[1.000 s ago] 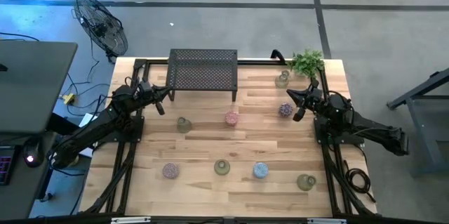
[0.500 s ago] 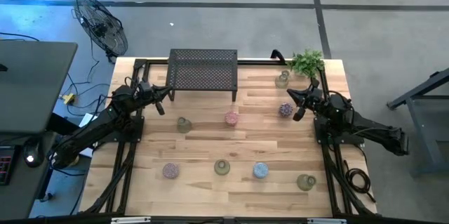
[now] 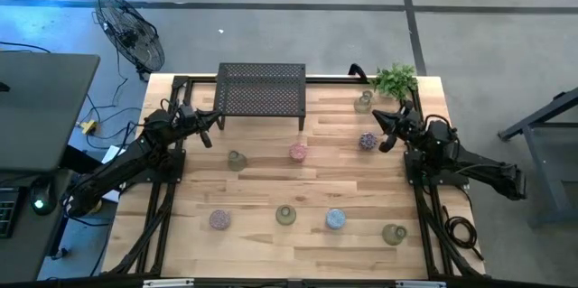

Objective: Pick & Place candle stick holders
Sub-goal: Put the green glass candle holder on the shelf

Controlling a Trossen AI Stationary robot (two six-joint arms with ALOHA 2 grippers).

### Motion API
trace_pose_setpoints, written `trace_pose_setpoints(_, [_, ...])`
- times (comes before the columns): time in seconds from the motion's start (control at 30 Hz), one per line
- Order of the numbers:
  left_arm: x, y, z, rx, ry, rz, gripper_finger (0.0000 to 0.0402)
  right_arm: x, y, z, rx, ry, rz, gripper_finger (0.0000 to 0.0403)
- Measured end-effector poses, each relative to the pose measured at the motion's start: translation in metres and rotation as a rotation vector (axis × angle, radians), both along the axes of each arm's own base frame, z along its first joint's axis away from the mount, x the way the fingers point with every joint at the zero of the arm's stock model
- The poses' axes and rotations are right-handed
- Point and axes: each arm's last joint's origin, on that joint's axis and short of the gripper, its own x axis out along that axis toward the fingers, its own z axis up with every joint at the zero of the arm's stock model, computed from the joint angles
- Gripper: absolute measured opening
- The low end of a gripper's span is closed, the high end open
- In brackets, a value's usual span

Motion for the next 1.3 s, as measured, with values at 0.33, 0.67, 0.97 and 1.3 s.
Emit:
trace_pose_setpoints(0.33, [0.001, -0.001, 0.001, -0.113, -0.074, -0.037, 0.0000, 0.001, 0.000, -0.004, 0.062, 0.012, 0.011, 0.0000])
trace_pose_setpoints(0.67, [0.002, -0.008, 0.021, -0.265, -0.086, -0.242, 0.0000, 0.007, 0.000, 0.000, 0.090, -0.029, 0.118, 0.0000])
trace_pose_setpoints(0.97, [0.015, -0.015, 0.068, -0.204, 0.065, -0.210, 0.0000, 0.016, 0.000, 0.003, 0.057, -0.033, 0.222, 0.0000])
trace_pose_setpoints(1.3, [0.058, -0.026, 0.077, -0.305, 0.406, -0.229, 0.0000, 0.027, 0.000, 0.001, -0.007, 0.026, 0.200, 0.0000])
